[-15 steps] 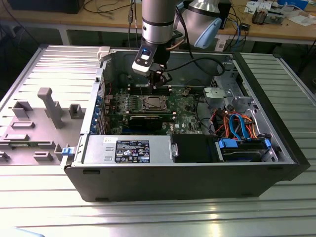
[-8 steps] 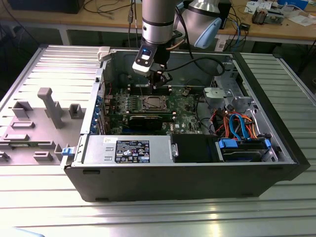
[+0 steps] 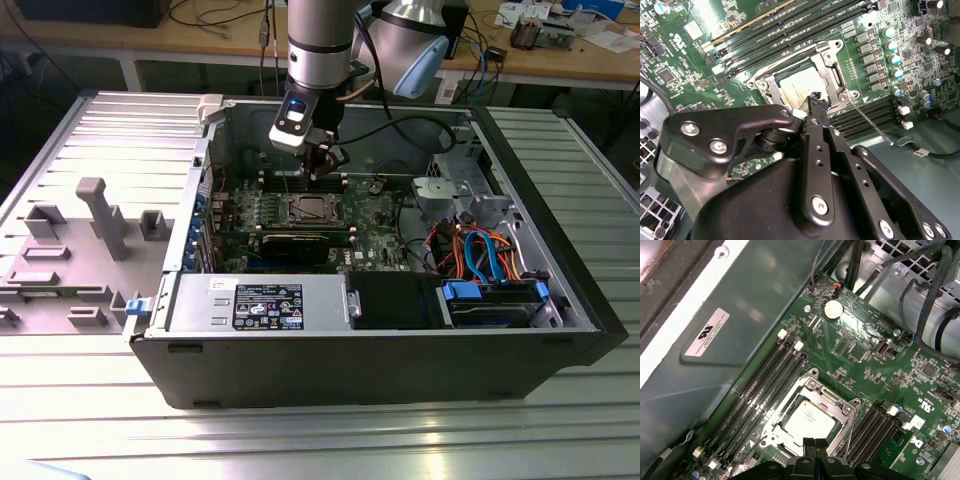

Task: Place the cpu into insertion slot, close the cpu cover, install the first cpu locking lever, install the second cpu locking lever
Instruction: 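Install the first cpu locking lever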

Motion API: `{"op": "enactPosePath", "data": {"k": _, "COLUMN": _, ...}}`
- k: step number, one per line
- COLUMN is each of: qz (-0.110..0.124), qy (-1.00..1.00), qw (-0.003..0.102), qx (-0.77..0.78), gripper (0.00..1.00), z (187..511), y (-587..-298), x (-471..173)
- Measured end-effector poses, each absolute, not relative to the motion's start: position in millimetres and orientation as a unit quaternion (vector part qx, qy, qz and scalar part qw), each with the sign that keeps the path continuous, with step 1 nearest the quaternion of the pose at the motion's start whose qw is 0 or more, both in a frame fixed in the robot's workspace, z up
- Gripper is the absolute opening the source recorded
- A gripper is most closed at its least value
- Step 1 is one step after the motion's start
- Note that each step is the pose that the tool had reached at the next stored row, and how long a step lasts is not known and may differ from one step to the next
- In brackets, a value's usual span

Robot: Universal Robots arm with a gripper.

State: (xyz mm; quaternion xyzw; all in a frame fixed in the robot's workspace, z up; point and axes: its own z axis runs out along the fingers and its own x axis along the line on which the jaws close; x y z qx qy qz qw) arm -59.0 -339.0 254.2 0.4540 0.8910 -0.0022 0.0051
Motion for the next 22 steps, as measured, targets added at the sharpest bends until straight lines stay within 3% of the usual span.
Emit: {"op": "enactPosePath", "data": {"k": 22, "qz": -0.002, "qy": 0.900, "qw": 0.005, "qx": 0.436, "gripper": 0.11, "z": 254.2, "y": -339.0, "x": -59.0}}
